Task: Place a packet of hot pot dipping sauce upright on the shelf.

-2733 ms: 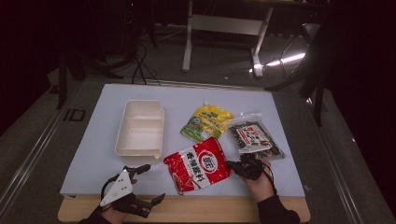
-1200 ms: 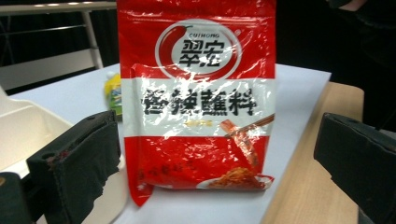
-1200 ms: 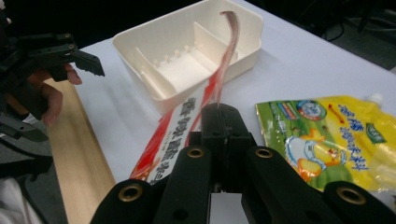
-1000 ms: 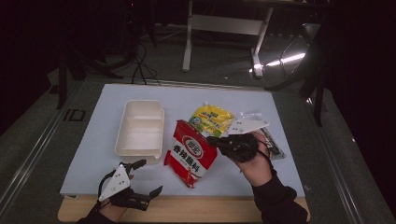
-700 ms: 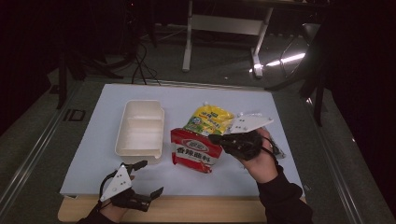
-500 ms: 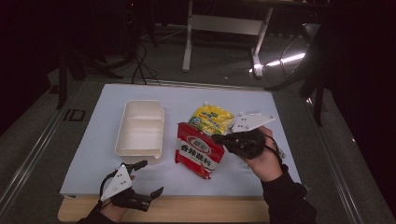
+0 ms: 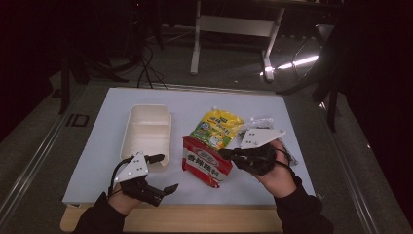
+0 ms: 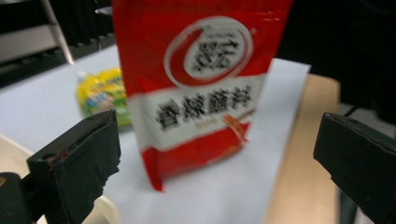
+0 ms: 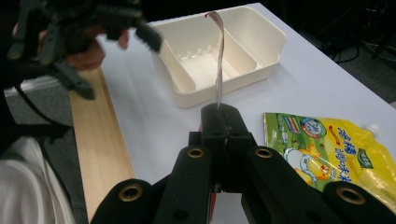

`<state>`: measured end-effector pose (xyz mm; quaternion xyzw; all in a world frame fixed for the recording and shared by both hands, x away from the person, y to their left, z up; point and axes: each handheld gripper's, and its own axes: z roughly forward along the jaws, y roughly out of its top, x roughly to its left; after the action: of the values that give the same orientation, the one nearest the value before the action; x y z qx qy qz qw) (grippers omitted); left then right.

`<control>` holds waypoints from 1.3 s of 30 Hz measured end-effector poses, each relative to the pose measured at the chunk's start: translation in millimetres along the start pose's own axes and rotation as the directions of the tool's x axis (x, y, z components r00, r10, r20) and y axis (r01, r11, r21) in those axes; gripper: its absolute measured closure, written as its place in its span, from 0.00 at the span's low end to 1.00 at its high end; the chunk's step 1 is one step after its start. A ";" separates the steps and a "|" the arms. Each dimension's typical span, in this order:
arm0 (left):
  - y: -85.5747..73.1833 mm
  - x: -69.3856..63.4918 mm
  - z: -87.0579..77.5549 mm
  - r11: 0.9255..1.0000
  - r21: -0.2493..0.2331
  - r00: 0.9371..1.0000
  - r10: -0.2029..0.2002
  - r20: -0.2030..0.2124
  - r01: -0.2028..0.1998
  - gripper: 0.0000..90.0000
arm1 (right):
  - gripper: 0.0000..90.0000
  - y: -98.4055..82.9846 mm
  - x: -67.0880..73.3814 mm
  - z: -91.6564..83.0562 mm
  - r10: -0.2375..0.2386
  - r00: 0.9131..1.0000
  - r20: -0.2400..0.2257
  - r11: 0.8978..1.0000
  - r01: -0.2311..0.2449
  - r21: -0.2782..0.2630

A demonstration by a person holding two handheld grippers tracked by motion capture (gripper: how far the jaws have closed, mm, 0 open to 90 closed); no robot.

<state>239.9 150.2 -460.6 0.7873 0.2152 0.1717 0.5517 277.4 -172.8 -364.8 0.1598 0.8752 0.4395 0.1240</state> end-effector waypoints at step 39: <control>33.2 45.1 58.5 0.999 0.033 0.960 0.025 0.278 -0.035 0.99 | 1.00 14.3 -11.8 -14.2 -0.049 0.998 0.036 0.999 0.049 -0.009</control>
<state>312.9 117.5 -447.3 0.8169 0.1270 0.0640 0.5589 285.6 -179.7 -344.1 0.1455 0.8743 0.4376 0.1512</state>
